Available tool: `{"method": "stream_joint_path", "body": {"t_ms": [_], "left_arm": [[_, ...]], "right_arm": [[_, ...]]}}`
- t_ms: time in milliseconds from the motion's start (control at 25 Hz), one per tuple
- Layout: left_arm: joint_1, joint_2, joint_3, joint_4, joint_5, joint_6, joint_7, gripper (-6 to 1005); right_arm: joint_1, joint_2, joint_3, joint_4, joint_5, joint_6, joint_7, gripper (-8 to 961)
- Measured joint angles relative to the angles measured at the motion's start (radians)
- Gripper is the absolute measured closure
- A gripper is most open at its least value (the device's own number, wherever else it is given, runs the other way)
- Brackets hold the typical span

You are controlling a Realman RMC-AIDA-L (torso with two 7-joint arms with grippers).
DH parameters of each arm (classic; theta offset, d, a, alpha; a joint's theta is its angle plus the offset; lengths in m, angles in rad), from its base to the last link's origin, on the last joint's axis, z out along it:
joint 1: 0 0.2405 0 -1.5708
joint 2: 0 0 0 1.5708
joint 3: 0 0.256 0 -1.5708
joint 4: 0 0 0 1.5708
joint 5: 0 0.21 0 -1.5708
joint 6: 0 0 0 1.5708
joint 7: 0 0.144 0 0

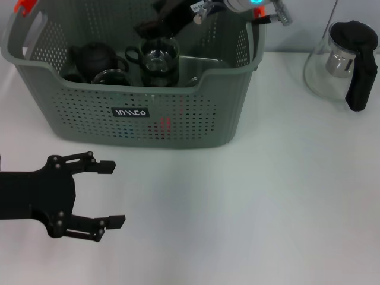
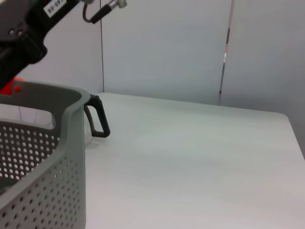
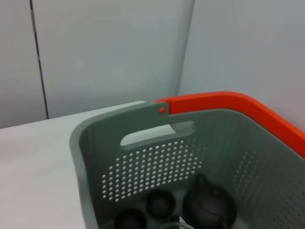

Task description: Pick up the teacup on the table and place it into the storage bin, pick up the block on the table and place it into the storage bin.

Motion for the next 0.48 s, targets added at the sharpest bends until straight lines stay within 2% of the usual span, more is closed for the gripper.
{"method": "stream_joint_path", "body": {"t_ms": [120,240,320,480], "left_arm": [[-0.011,-0.001,-0.006,-0.012,-0.004,0.0,-0.001,50],[-0.018,-0.001,-0.009,-0.031,-0.039,-0.003,-0.004,51],[-0.019,-0.001,-0.009,-0.046,-0.089,-0.003,-0.004,51],[-0.019,0.001,-0.009,-0.082,-0.206,-0.003,-0.013,51]], "right_arm": [[-0.027,0.001,-0.005,-0.023,-0.003,0.011,0.0,532],[-0.094,0.002,-0.012,-0.101,-0.002,0.009,0.0,425],[-0.165,0.004,-0.021,-0.178,0.015,0.009,-0.005,327],[-0.359,0.002,-0.05,-0.336,0.132,0.009,-0.088,125]]}}
